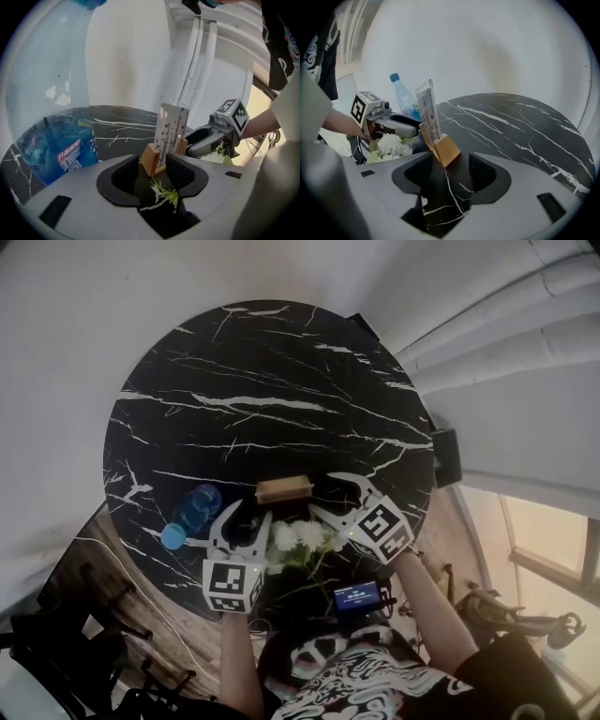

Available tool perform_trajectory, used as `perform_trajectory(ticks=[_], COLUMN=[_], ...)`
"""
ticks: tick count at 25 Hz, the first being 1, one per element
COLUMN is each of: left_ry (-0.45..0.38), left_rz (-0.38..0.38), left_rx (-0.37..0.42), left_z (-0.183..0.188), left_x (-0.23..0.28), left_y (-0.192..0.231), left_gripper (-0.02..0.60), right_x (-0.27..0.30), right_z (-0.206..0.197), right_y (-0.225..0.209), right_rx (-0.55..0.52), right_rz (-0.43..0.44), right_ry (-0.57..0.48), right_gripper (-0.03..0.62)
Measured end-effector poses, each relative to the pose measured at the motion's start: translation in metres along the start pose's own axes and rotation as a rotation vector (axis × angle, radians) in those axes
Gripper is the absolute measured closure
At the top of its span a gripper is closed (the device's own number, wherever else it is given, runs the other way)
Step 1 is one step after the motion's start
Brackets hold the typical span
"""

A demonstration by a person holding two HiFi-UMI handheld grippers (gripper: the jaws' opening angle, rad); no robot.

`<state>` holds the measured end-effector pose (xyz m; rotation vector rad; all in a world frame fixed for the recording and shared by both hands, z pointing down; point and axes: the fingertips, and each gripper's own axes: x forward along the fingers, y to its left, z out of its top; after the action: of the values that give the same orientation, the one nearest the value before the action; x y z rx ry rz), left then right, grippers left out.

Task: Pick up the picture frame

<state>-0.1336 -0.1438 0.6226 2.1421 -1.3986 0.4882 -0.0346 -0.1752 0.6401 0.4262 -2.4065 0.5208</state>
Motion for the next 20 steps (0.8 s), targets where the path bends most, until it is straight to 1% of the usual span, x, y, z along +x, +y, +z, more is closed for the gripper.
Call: perform_trajectory(ticks=[4,7,10,12,16,20], left_ry=[0.01,0.024,0.04,0.054,0.092,0.137], left_rz=[-0.004,-0.013,-0.028,-0.031,-0.026,-0.006], left_rx=[-0.006,-0.01,-0.016,-0.001,0.06,0.093], left_z=[-0.003,-0.006,-0.01,-0.013,-0.017,-0.021], left_x=[0.008,0.013,0.019,0.022,0.028,0.032], left_y=[0.003,0.004,0.003,0.002,0.001,0.001], left_gripper=[0.405,0.405,0.405,0.405,0.402,0.402], right_x=[0.006,0.014,0.021,0.024,0.029,0.034], right_z=[0.003,0.004,0.001,0.0,-0.001,-0.002], right_y=[0.0,0.003,0.003,0.002,0.004,0.007], right_rx=[-0.011,-0.045,-0.082,-0.101,-0.15,-0.176], right_rz=[0.012,0.022,0.008,-0.003,0.001,0.002], right_ry=[0.0,0.017,0.043,0.057,0.088,0.116], right_gripper=[0.39,0.386,0.384,0.382,0.383,0.384])
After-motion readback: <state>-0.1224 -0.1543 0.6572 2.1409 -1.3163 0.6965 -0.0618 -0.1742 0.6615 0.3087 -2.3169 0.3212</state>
